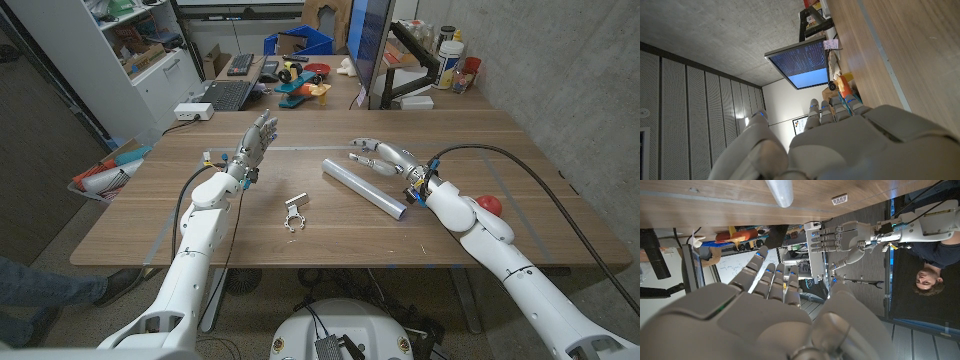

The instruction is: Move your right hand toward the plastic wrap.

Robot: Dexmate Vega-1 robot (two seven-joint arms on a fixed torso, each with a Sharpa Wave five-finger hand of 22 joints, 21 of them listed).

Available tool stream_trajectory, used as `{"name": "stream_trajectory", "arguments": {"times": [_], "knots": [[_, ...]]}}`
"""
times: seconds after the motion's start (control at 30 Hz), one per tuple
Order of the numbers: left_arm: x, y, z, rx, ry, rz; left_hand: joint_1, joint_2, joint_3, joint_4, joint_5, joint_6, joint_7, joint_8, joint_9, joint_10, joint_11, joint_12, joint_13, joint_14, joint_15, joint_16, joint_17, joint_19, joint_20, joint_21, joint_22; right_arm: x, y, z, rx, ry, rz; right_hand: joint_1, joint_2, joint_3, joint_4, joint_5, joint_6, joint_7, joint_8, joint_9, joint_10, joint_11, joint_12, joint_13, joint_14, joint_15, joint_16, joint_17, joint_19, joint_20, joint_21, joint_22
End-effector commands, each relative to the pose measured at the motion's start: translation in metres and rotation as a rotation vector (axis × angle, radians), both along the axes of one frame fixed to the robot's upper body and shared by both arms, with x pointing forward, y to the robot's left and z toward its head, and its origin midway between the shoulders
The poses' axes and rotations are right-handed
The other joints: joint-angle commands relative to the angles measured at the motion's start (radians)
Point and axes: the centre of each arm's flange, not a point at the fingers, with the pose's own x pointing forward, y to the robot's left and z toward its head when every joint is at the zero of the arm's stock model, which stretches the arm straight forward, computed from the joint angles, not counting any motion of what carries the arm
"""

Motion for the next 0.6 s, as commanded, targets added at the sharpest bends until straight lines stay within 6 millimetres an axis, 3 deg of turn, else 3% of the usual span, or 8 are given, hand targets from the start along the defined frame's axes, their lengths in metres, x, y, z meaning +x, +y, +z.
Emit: {"name": "stream_trajectory", "arguments": {"times": [0.03,0.6], "knots": [[0.0010,0.0015,-0.0023,-0.002,0.005,0.000,0.004,0.011,0.001,-0.009,0.000,0.008,-0.005,0.001,0.002,0.002,-0.006,-0.001,0.002,-0.011,0.003,-0.003,0.003,0.000,0.003,-0.002,0.003,0.0025,0.0035,-0.0015,-0.060,-0.014,-0.037,0.001,-0.006,0.004,-0.006,0.004,0.004,-0.005,-0.005,0.004,0.010,-0.003,-0.003,0.004,0.009,-0.001,0.006,0.001,0.008,-0.002,-0.005,0.003],[0.0007,0.0016,-0.0025,-0.005,0.003,0.002,0.004,0.012,0.000,-0.010,0.000,0.009,-0.005,0.002,0.002,0.000,-0.005,-0.002,0.002,-0.013,0.002,-0.003,0.003,0.001,0.004,-0.009,0.003,0.0110,0.0048,-0.0067,-0.124,-0.012,-0.082,-0.001,-0.006,0.004,-0.008,0.008,-0.001,-0.013,-0.009,0.005,0.010,-0.004,-0.008,0.004,0.014,-0.002,0.006,-0.001,0.009,-0.003,-0.014,0.003]]}}
